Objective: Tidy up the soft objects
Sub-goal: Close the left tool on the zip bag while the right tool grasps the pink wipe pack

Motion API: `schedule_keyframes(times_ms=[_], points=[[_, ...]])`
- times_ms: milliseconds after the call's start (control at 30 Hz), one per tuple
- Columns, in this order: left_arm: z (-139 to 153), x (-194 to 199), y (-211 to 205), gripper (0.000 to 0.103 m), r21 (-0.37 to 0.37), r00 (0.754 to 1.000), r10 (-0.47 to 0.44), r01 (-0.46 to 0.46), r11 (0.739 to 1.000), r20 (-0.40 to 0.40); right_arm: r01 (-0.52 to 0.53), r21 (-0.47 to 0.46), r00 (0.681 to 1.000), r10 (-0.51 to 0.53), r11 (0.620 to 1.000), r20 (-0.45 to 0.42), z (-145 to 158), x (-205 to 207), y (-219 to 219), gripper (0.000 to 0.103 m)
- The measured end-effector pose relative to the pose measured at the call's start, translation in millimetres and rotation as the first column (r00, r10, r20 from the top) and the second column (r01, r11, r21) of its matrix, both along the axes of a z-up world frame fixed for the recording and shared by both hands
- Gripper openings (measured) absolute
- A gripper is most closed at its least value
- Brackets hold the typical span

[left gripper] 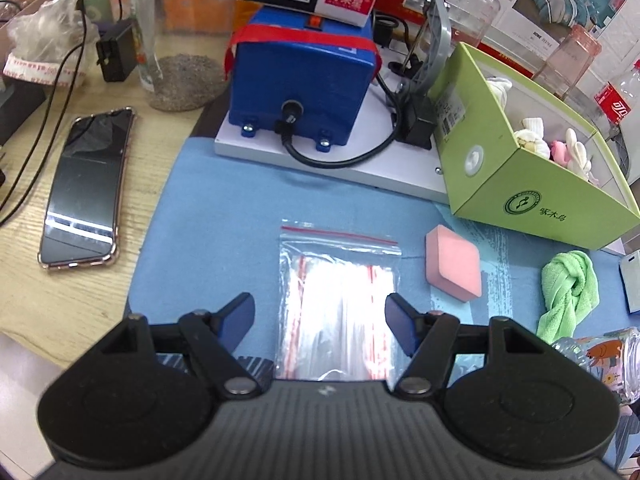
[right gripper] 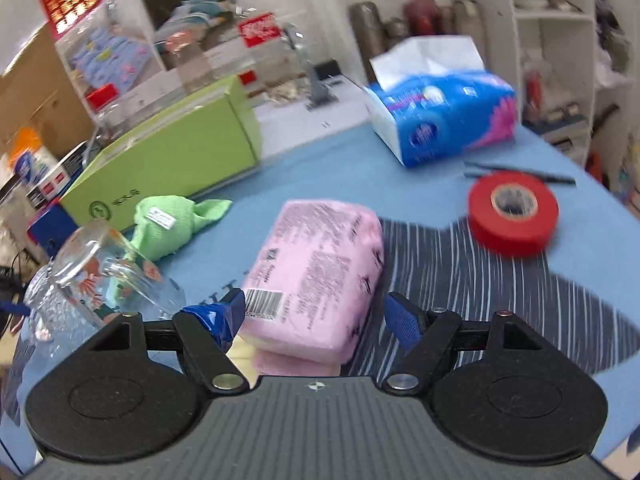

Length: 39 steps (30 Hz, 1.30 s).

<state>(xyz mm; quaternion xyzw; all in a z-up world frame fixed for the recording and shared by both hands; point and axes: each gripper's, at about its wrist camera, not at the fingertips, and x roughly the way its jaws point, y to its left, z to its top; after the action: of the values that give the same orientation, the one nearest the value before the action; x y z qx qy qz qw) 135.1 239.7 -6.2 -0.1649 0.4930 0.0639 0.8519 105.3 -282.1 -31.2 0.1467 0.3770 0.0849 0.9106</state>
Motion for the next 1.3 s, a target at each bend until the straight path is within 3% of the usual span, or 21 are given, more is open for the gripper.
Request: schedule_keyframes(times_ms=[133,300,367,467,633,767,933,967,1033,1167,1300], points=[[-3.2,-0.9,-0.4,0.067,-0.008,1.000,-0.022,0.022,1.000,0.003,0.044,0.025,0.999,-0.044,0.999,-0.017,1.4,16.5,9.5,0.063],[-7.8,-4.0,0.4,0.067,-0.018,0.999,-0.048,0.048,0.999,0.005,0.002,-0.063,0.999,-0.004,0.998,-0.037,1.9,45.1,30.9,0.063],[-9.0,-4.6,0.9,0.067,-0.017,0.998,-0.058,0.058,0.998,0.004,-0.038,-0.134,0.998,0.032,0.990,-0.052,-4.6,52.3,42.8,0.065],[-10.1,-6.0,4.1,0.067,-0.014,0.998,-0.065,0.065,0.998,0.001,-0.110,-0.306,0.994,0.108,0.946,-0.023,-11.1,50.1,61.4,0.066],[-14.8,-1.8,6.9,0.067,-0.033,0.998,-0.065,0.064,0.997,-0.010,-0.111,-0.302,0.992,0.126,0.947,0.028,-15.4,46.7,54.7,0.069],[-15.9,5.1,-7.9,0.067,-0.069,0.990,-0.139,0.138,0.988,-0.012,-0.107,-0.304,0.990,0.129,0.946,0.052,-16.9,46.9,55.2,0.070],[-19.5,15.4,-25.8,0.070,0.024,0.988,-0.151,0.152,0.988,-0.033,-0.108,-0.302,0.989,0.134,0.947,0.066,-17.6,47.4,56.1,0.072],[-20.4,17.3,-28.8,0.074,0.033,0.987,-0.154,0.155,0.987,-0.035,-0.106,-0.301,0.989,0.133,0.948,0.069,-17.8,47.8,55.8,0.072],[-24.4,21.4,-36.6,0.090,0.043,0.985,-0.166,0.167,0.985,-0.041,-0.106,-0.300,0.988,0.134,0.948,0.077,-18.6,48.2,55.6,0.074],[-32.1,22.4,-62.0,0.092,0.183,0.976,-0.205,0.215,0.959,-0.072,-0.109,-0.302,0.985,0.144,0.947,0.093,-20.3,46.5,54.8,0.074],[-32.7,19.9,-60.2,0.092,0.187,0.978,-0.200,0.208,0.960,-0.062,-0.113,-0.301,0.985,0.147,0.947,0.092,-20.8,46.9,54.5,0.075]])
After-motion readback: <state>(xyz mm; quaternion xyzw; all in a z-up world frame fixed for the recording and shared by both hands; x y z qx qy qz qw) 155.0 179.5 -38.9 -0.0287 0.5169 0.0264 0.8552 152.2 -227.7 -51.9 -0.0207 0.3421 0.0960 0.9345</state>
